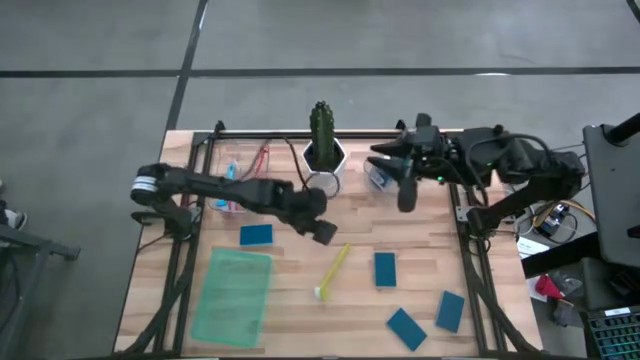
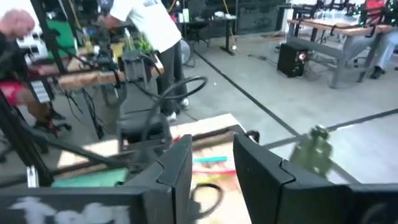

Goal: Pick & Place Kitchen Sink Supplies
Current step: Put the green dish brush into the left transparent bin

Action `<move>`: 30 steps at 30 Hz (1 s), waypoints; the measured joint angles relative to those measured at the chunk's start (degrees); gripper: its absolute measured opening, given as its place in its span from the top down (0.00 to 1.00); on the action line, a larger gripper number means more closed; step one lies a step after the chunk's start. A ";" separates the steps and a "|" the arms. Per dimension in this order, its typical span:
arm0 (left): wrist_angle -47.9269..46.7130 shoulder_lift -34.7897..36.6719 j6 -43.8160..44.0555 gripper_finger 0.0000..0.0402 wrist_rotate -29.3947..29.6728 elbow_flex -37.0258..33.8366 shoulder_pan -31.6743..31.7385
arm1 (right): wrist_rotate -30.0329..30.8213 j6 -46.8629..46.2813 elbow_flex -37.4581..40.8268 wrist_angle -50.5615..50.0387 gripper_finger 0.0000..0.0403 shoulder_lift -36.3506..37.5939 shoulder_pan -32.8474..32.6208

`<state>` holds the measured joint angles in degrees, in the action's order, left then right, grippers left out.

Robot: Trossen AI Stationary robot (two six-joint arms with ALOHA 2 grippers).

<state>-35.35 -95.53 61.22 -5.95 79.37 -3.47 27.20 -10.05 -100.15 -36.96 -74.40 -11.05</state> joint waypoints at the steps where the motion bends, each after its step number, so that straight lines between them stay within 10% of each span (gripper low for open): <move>1: 0.17 -0.76 1.47 0.48 1.13 0.00 -0.69 | 0.00 0.04 0.02 -1.25 0.72 0.48 -0.01; 30: 13.19 -20.57 13.85 0.49 6.41 0.02 -10.29 | -0.07 -0.30 0.29 -19.89 0.78 3.79 -0.04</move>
<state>-22.16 -116.10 75.07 0.45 79.39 -13.76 27.14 -10.35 -99.85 -56.85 -70.61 -11.09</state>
